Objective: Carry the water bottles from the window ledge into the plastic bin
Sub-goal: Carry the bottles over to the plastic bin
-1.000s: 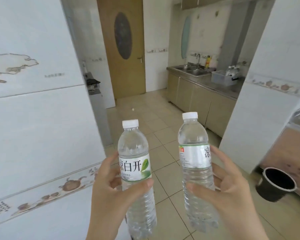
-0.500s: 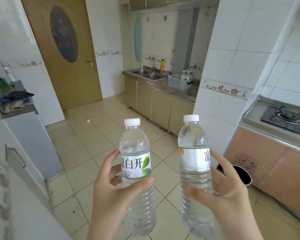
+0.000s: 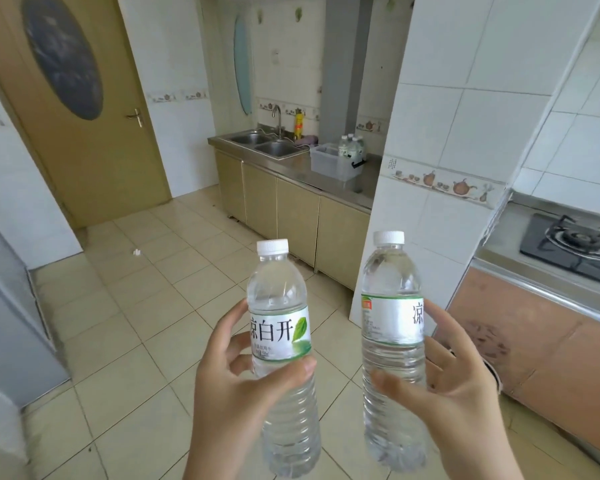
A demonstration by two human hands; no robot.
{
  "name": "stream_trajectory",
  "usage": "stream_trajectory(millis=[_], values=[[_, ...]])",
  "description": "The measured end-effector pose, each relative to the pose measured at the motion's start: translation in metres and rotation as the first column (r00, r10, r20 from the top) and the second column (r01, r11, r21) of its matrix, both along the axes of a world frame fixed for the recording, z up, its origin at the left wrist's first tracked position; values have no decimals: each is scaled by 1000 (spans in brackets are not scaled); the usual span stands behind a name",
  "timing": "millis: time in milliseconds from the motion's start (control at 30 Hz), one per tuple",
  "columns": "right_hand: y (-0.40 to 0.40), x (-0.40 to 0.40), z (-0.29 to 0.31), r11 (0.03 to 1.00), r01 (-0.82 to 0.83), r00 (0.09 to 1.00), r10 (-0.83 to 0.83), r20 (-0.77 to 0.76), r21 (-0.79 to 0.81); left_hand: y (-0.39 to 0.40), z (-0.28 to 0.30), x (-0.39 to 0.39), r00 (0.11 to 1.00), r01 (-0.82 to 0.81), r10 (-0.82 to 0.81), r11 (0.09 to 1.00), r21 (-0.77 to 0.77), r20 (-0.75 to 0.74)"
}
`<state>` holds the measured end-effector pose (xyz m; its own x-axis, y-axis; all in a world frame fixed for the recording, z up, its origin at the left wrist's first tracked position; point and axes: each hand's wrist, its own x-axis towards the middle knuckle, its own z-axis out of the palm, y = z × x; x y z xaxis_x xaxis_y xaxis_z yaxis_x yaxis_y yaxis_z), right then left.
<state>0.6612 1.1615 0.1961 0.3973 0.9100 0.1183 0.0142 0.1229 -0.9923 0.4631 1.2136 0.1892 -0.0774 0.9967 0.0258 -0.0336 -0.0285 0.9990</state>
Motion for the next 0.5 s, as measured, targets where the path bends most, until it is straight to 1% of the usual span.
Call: stream_trajectory(millis=[267,500], values=[[146,94,5,992,-111,991,114,64,-52,129,1,96,996,-81,81,997,-6,20],[257,139,3,986,-145,987,150,61,-86,230,-7,138,990,-139,139,990,-17,-3]])
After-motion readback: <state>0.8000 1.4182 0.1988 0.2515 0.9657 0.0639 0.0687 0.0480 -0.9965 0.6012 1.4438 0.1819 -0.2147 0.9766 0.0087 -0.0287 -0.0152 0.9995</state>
